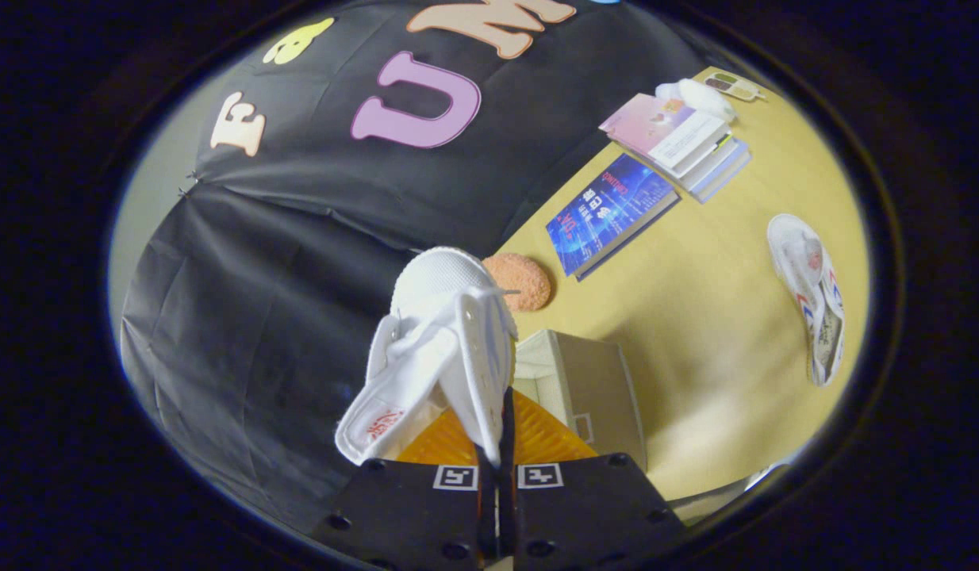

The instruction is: Open the storage box then place both shoes into the box .Put the left shoe in first, then the right shoe, with the right side of both shoes facing outward in a uniform manner.

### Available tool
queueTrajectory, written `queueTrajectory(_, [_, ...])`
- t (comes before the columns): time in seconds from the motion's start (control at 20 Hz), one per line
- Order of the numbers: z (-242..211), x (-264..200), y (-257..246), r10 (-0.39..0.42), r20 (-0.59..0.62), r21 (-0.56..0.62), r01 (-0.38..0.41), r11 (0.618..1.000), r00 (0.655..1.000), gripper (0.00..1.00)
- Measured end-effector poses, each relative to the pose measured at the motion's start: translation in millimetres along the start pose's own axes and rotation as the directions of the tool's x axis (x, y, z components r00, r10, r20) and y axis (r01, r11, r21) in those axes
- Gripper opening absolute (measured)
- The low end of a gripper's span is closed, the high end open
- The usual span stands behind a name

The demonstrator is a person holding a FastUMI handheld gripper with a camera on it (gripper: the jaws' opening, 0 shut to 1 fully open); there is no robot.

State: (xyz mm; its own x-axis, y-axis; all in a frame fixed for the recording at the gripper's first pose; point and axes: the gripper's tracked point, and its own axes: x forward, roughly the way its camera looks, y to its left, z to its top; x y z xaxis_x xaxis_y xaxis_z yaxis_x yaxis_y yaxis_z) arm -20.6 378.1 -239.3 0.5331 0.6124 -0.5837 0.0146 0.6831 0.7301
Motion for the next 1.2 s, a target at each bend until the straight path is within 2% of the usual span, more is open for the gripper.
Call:
queueTrajectory(0.25, [-54, 51, 7, -0.088, -0.075, -0.015, 0.087, 0.996, 0.993, 0.04])
queueTrajectory(0.45, [-87, 88, -14, -0.209, -0.1, -0.045, 0.206, 0.978, 0.973, 0.04])
queueTrajectory(0.6, [-103, 107, -26, -0.272, -0.111, -0.075, 0.265, 0.961, 0.956, 0.04])
queueTrajectory(1.05, [-131, 132, -56, -0.407, -0.147, -0.127, 0.391, 0.912, 0.902, 0.05])
queueTrajectory(1.15, [-139, 137, -61, -0.416, -0.172, -0.136, 0.396, 0.908, 0.893, 0.05])
queueTrajectory(1.2, [-140, 139, -57, -0.404, -0.179, -0.133, 0.385, 0.913, 0.897, 0.1])
